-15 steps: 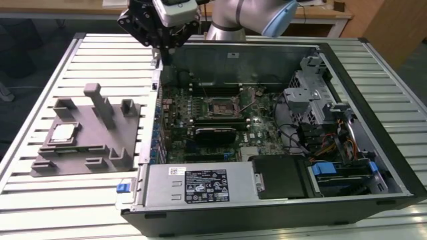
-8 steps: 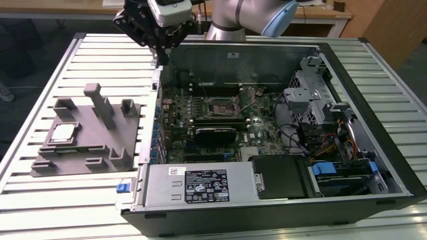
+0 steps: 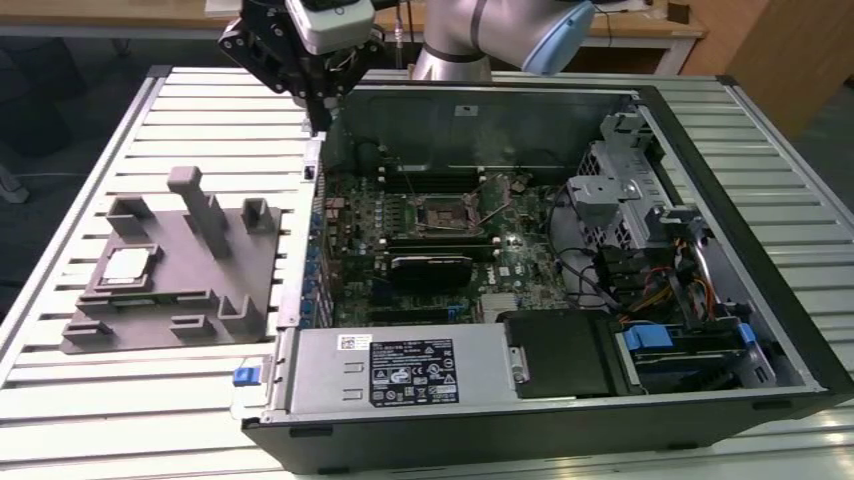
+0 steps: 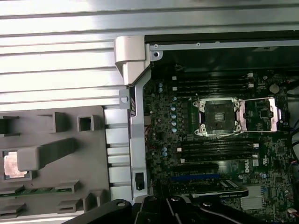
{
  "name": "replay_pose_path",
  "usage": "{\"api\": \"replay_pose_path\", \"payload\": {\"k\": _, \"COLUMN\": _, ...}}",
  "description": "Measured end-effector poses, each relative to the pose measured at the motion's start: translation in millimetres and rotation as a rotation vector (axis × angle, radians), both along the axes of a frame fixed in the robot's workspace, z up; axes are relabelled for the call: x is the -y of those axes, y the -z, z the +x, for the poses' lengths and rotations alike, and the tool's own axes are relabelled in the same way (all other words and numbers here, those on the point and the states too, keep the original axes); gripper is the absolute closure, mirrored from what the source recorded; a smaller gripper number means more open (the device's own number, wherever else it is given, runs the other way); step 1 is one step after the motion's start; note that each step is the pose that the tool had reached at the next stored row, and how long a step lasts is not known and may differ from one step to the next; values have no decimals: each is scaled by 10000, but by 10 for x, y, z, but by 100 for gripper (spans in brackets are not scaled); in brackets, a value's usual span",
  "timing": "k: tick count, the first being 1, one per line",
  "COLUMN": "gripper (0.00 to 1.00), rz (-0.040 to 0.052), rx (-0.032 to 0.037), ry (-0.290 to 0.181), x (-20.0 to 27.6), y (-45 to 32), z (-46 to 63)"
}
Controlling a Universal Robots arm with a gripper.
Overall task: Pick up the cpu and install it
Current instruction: 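Reach for the cpu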
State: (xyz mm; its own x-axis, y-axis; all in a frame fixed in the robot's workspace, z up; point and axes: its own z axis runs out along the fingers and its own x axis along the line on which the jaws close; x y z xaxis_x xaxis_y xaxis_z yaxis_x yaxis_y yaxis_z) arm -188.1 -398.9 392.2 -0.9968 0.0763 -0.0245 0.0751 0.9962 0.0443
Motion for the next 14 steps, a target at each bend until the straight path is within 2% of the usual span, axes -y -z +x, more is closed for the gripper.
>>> {"api": "replay_pose_path", "payload": {"k": 14, "gripper": 89, "rz": 0, "rx": 0, "ry": -1, "x": 0, "y": 4, "z": -92}}
